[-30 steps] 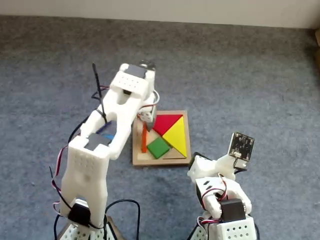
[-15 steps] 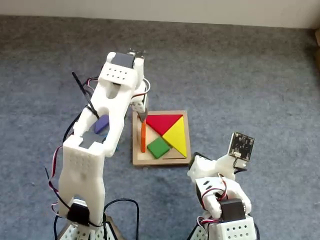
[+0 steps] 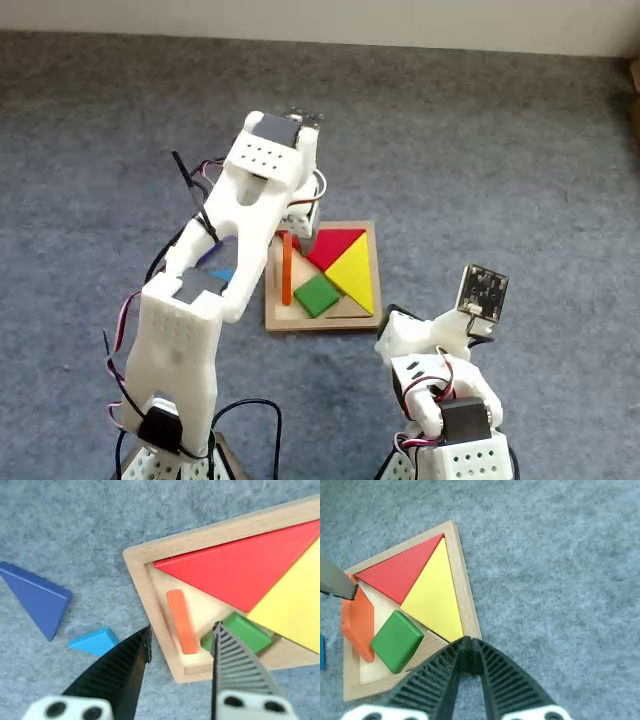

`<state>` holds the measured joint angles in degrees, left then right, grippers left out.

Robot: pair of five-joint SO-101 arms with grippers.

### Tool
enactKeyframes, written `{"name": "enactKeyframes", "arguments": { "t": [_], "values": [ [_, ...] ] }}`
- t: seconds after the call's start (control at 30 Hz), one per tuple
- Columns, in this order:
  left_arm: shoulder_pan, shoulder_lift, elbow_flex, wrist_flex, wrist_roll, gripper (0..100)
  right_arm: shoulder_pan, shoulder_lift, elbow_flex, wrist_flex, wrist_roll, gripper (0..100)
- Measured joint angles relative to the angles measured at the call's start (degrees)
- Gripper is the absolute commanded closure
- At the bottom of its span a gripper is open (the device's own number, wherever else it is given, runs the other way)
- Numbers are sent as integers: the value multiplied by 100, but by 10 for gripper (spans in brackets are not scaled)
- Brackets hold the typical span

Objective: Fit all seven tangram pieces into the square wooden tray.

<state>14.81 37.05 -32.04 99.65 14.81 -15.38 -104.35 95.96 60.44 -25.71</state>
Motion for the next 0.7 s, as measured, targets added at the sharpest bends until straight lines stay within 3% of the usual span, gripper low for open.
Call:
{"name": "enactKeyframes", "arguments": {
  "t": [0.37,0.7],
  "values": [
    [-624,0,967,-176,-308,793,0,0,0,0,0,994],
    [-695,-9,897,-264,-360,793,0,0,0,0,0,994]
  ]
}}
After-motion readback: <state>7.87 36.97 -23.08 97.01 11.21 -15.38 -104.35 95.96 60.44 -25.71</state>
